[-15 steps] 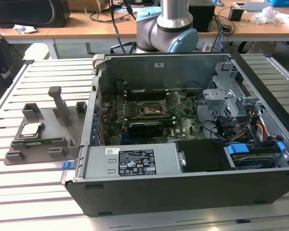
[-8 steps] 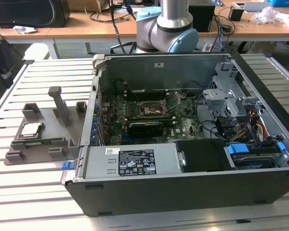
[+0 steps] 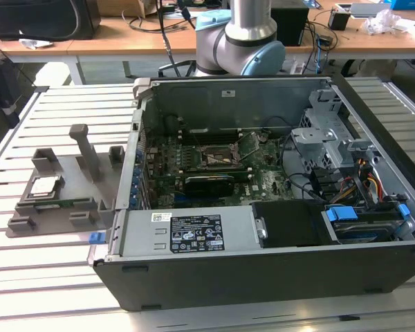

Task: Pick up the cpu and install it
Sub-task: 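Pick up the cpu and move it towards the insertion slot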

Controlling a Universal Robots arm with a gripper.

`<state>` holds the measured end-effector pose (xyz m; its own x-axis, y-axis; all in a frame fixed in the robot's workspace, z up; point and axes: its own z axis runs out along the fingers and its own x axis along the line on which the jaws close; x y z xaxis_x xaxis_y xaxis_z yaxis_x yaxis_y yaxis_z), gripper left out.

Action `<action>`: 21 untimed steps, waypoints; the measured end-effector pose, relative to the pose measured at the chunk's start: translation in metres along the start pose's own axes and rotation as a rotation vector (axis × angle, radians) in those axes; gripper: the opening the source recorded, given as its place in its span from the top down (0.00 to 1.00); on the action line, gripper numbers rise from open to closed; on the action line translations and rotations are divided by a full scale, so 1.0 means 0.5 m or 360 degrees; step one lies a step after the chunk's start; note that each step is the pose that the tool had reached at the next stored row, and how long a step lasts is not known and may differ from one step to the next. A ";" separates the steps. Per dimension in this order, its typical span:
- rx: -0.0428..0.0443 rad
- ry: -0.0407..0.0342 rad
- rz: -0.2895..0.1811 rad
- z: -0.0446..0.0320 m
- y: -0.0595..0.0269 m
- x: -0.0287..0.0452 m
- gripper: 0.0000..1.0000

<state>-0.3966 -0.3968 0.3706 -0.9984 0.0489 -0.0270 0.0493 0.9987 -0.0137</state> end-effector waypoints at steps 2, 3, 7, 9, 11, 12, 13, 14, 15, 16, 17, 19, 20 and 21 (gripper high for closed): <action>0.0000 0.0000 0.0000 0.001 0.000 0.000 0.34; 0.0000 0.0000 0.0000 0.001 0.000 0.000 0.34; 0.0000 0.0000 0.0000 0.004 0.000 0.000 0.34; 0.0000 0.0000 0.0000 0.005 0.000 0.000 0.34; 0.0000 0.0000 0.0000 0.006 0.000 0.000 0.34; 0.0000 0.0000 0.0000 0.006 0.000 0.000 0.34; 0.0000 0.0000 0.0000 0.007 0.000 0.000 0.34; 0.0000 0.0000 0.0000 0.007 0.000 0.000 0.34; 0.0000 0.0000 0.0000 0.008 0.000 0.000 0.34; 0.0000 0.0000 0.0000 0.008 0.000 0.000 0.34; 0.0000 0.0000 0.0000 0.009 0.000 0.000 0.34; 0.0000 0.0000 0.0000 0.010 0.000 0.000 0.34; 0.0000 0.0000 0.0000 0.010 0.000 0.000 0.34; 0.0000 0.0000 0.0000 0.011 0.000 0.000 0.34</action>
<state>-0.3965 -0.3968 0.3651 -0.9984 0.0488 -0.0270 0.0492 0.9987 -0.0138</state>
